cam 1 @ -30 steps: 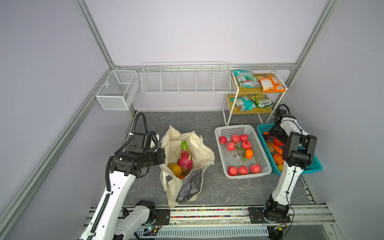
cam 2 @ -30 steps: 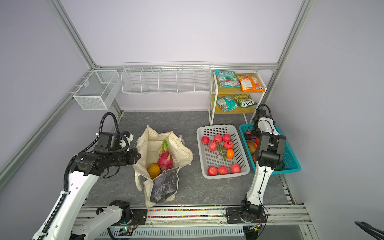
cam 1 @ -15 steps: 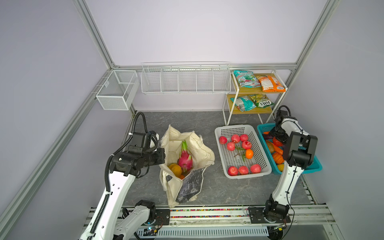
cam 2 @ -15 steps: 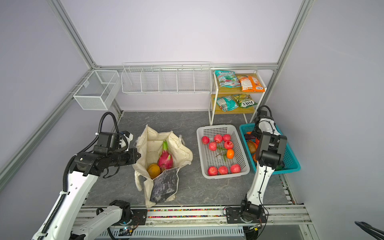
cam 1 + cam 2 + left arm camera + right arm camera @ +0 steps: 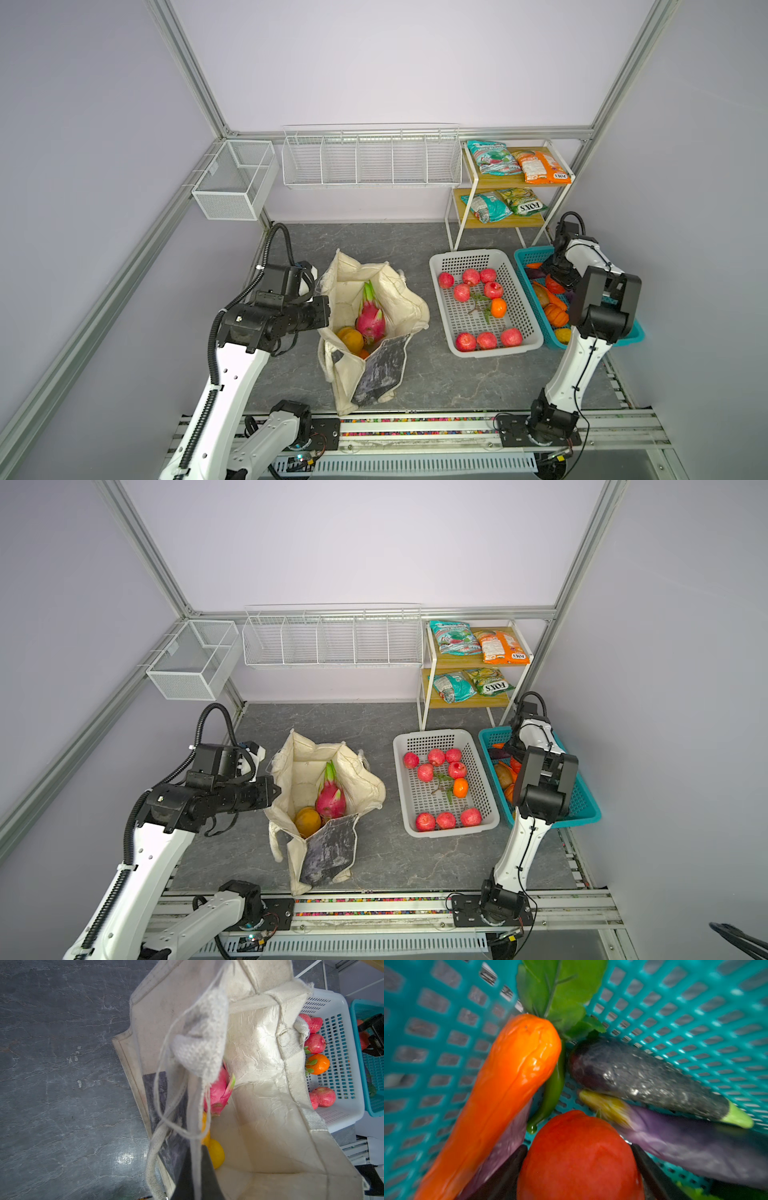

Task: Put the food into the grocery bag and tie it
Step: 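Lower the right gripper onto the red tomato in the teal basket and close it, then lift the red tomato with the right gripper and carry it over the tote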

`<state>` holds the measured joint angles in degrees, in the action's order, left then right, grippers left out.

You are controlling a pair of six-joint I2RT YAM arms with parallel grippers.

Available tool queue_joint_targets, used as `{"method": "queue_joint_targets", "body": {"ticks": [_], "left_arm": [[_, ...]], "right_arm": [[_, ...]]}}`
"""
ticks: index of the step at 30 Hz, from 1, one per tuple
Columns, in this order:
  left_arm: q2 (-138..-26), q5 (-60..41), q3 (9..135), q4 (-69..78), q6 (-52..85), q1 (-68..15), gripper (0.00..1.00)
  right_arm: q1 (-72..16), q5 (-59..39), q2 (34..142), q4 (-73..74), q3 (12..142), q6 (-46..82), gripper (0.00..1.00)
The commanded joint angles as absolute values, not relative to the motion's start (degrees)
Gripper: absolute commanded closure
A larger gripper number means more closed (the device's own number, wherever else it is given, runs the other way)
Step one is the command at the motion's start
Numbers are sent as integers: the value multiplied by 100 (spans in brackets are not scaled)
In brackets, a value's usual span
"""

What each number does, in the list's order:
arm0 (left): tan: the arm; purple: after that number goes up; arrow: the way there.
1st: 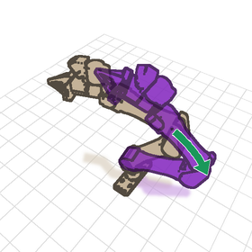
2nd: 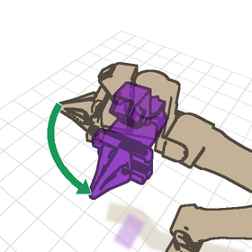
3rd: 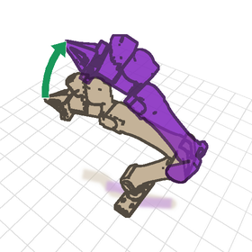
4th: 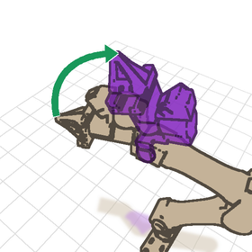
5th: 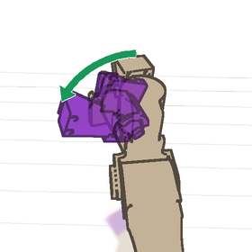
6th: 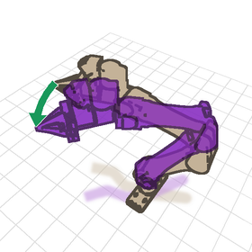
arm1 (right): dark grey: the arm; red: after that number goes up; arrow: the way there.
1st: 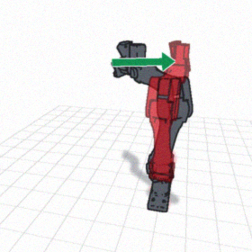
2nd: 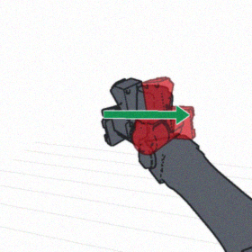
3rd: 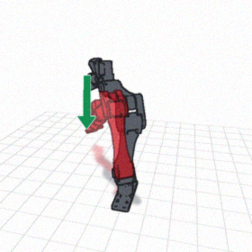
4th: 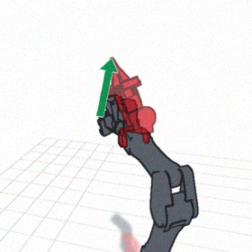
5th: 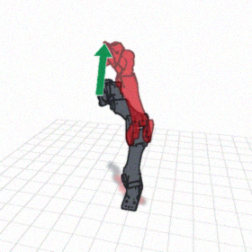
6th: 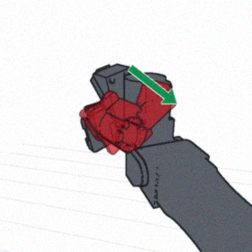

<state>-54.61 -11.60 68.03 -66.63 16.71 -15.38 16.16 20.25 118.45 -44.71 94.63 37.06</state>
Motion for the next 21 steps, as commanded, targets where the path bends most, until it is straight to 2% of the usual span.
{"method": "queue_joint_targets", "body": {"ticks": [1, 8, 12, 21], "left_arm": [[-5355, -1063, 6892, -6698, 1643, -1503, 100], [-5279, -1090, 6807, -6671, 1626, -1503, 100], [-5202, -1107, 6756, -6654, 1641, -1503, 100], [-4815, -1014, 6488, -6557, 1776, -1503, 100]], "right_arm": [[1658, 1910, 11159, -4430, 9249, 3701, 34], [1649, 1713, 9843, -4407, 8575, 3778, 34], [1499, 1330, 8733, -4452, 8119, 3866, 34], [-340, 1301, 6657, -4437, 7596, 3696, 33]]}}
